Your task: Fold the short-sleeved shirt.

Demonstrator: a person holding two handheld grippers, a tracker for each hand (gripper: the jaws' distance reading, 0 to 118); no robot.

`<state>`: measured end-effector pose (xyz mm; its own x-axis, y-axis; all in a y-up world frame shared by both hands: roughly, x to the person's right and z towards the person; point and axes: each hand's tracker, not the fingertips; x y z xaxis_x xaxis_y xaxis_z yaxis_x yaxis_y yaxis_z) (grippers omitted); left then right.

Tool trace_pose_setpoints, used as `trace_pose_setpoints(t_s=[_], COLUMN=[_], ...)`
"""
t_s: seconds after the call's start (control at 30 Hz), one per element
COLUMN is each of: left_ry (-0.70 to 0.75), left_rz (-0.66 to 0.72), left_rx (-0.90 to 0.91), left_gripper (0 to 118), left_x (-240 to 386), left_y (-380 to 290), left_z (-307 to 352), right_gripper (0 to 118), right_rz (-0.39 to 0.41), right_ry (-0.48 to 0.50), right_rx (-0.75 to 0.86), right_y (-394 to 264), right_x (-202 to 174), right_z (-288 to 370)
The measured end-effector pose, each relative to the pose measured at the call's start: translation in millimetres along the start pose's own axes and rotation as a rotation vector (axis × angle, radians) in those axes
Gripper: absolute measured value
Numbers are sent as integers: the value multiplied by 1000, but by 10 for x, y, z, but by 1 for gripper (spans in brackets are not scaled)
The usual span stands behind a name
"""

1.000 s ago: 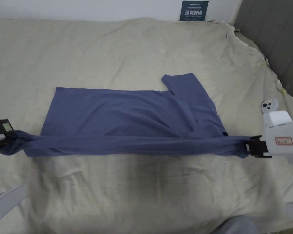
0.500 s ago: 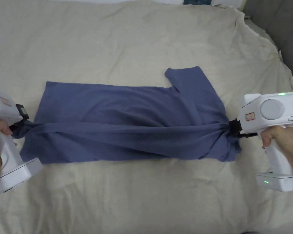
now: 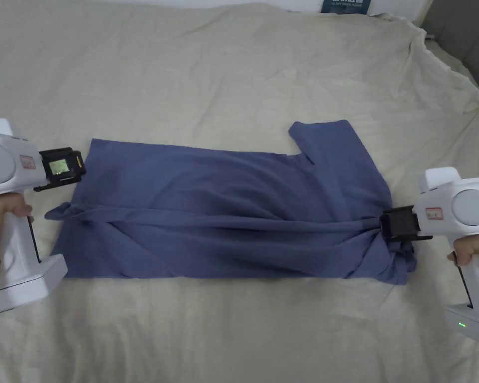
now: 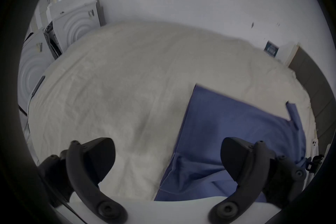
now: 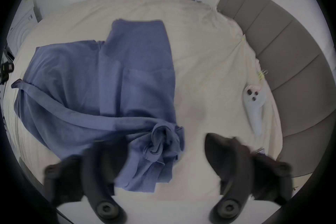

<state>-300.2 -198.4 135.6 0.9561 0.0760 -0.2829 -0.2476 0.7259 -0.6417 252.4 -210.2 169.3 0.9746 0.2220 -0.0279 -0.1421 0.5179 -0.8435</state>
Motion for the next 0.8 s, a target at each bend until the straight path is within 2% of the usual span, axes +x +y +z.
trace_pose_setpoints(t_s=[0.1,0.17,0.23,0.3,0.4,0.47,0.57,0.67,0.73,0.77,0.8], left_ry=[-21,-47,-35,-53,-77,-64,-95,-108,-109,-110,-113], left_rz=[-15,-70,-136,-192,-219,-205,-171,-157,-161,-163,-160], left_rx=[55,142,221,260,330,386,374,391,408,408,409], left_gripper=[118,118,118,118,117,117,117,108,92,77,69], left_x=[-46,-46,5,50,85,74,15,-14,-28,-35,-32], left_y=[35,-30,-170,-316,-579,-731,-897,-1067,-1155,-1191,-1225], left_z=[383,672,970,1228,1594,1768,1967,2125,2177,2201,2217], right_gripper=[100,100,101,103,104,104,104,101,90,75,58], right_rz=[-34,-52,-84,-103,-141,-133,-151,-184,-197,-207,-215], right_ry=[-13,12,7,42,53,34,24,54,64,70,79], right_rx=[136,254,403,526,640,685,710,722,727,735,744], right_y=[-25,-115,-261,-415,-650,-790,-1017,-1214,-1325,-1384,-1432], right_x=[43,55,17,-21,-146,-241,-335,-363,-413,-438,-457], right_z=[429,743,1058,1342,1682,1833,2005,2040,2082,2108,2131])
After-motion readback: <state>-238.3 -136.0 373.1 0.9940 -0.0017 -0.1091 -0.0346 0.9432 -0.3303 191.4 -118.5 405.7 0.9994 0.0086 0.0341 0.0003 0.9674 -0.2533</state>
